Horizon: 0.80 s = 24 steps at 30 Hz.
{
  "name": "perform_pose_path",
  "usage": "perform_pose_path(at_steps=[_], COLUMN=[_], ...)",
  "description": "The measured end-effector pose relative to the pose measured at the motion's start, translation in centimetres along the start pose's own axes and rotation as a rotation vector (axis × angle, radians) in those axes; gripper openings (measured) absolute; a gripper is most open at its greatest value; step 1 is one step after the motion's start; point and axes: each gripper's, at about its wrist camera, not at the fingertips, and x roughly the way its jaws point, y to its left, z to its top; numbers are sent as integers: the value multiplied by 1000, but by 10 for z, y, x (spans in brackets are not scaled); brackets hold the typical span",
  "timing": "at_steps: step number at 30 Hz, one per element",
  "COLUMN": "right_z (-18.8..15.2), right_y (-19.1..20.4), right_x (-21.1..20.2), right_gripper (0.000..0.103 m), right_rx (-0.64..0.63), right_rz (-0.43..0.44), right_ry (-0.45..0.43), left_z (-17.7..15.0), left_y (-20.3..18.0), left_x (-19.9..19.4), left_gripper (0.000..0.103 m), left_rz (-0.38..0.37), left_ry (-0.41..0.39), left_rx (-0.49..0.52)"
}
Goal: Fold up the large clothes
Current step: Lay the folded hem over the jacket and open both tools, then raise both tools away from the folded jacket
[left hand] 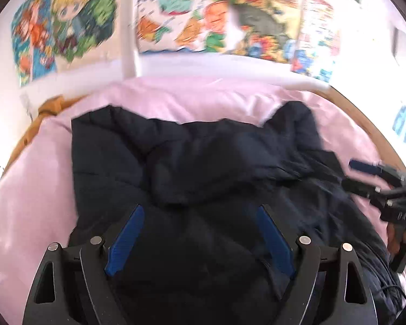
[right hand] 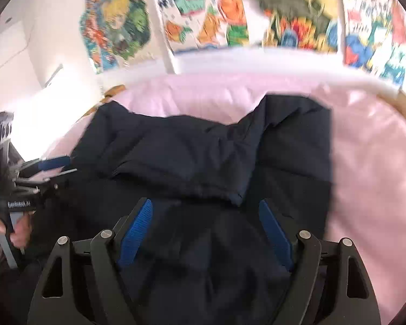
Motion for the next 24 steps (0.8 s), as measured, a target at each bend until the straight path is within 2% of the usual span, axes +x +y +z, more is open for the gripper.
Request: perform_pose_path(at_steps=[1, 3, 5, 9, 11, 14, 16, 18, 21, 24], right_z=[-1, -3, -4, -12, -20, -42, -62, -78, -103, -130], right_y=[1, 0, -1, 10, 15, 26, 33, 41, 54, 65], right_x=[-22, -58, -96, -173, -208, -244, -265, -279, -297, -308], right_gripper=[79, 96, 101, 101, 101, 101, 101, 101, 101, 101], right_rx=[-21, -50, -75, -117, -128, -145, -155, -160, -168, -191], right_rz=[-16, -32, -54, -64, -64, -88, -106, -113, -128, -106], right_ry=[-10, -26, -57, -128, -160, -185, -187, -181, -168, -145], left_z=[-1, -9, -16, -38, -49, -83, -105, -128, -157, -183], left_y=[-3, -18, -29, -59, -70, -102, -120, -133, -143, -145], left_x=[-11, -49, -78, -145, -167, -203, -219, -233, -248, -252], left_gripper=[88, 92, 96, 97, 101, 101, 101, 101, 102, 103], left_rz=[3, 29, 44, 44, 60, 197, 229, 232, 193, 162], left_ry=[0, -27, -51, -79, -105, -193, -243, -272, -274, -254], left_rx=[11, 36, 55, 91, 112, 211, 296, 345, 369, 402])
